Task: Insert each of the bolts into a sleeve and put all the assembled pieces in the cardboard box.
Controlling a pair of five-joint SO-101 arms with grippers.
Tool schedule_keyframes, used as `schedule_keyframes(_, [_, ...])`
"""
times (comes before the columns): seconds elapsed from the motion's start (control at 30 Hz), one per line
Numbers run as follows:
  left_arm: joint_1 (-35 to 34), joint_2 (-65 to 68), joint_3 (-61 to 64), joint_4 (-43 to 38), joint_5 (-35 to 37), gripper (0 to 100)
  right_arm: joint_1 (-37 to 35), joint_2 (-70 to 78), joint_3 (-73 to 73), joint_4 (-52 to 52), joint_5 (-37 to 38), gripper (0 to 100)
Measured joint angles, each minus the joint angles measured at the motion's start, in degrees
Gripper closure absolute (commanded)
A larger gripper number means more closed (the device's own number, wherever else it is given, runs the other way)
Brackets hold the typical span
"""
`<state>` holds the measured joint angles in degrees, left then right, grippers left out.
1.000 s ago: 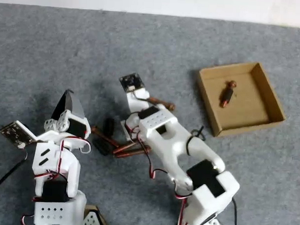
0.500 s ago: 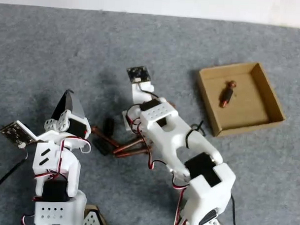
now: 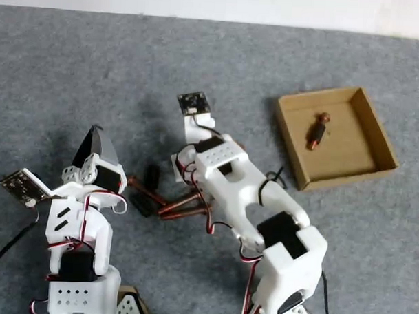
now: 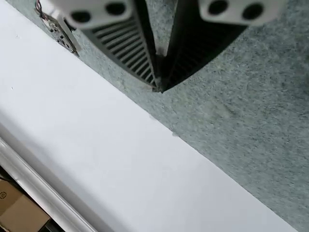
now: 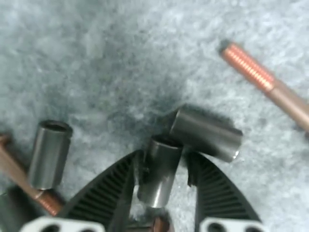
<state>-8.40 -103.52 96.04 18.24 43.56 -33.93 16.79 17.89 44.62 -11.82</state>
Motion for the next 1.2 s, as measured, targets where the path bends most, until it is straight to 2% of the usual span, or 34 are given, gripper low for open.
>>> schedule_keyframes(0.13, [0.00,0.00,0.00,0.00,0.00,99,0.70,0.18,-0.35,0.44,0.00,99.8])
schedule_keyframes(0.3, [0.00,0.00,0.00,0.00,0.00,99,1.67,0.26,-0.44,1.05,0.00,99.5])
schedule_keyframes(0.53, [0.00,0.00,0.00,0.00,0.00,99,1.49,-3.52,-0.09,3.16,5.27,99.5])
schedule_keyframes(0.77, [0.00,0.00,0.00,0.00,0.00,99,2.02,-18.11,8.35,3.52,5.63,99.5])
schedule_keyframes(0.97, [0.53,0.00,0.00,0.09,2.64,99,5.19,-30.95,18.99,-2.02,5.63,99.5])
schedule_keyframes(1.03, [1.67,0.00,-1.14,2.99,5.54,99,5.80,-35.69,22.86,-4.31,5.63,99.5])
schedule_keyframes(1.2, [3.60,-0.26,-9.41,19.25,6.77,99,5.89,-48.35,32.97,-9.93,5.63,99.5])
